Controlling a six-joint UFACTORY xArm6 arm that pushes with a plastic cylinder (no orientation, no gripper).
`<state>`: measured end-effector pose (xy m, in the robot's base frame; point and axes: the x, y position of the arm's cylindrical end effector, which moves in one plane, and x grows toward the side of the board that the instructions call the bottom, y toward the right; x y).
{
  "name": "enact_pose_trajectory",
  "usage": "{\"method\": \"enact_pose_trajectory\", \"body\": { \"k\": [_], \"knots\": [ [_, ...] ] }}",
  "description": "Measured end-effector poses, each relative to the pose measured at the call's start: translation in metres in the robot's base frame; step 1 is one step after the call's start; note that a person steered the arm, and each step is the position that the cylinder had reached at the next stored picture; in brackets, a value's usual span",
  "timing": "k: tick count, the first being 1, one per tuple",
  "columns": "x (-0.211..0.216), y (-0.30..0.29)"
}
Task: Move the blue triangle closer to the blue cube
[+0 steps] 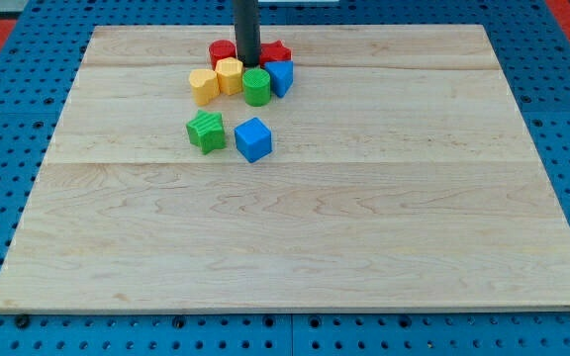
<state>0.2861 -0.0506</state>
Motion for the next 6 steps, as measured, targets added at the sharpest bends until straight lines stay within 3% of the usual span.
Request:
{"method": "enact_pose_trajectory", "body": {
  "k": [1,3,4,5,6],
  "knots": [
    [0.028,0.0],
    [-0.055,0.008],
    [-0.076,-0.021],
    [-0.092,0.02],
    [-0.077,0.073]
  ]
}}
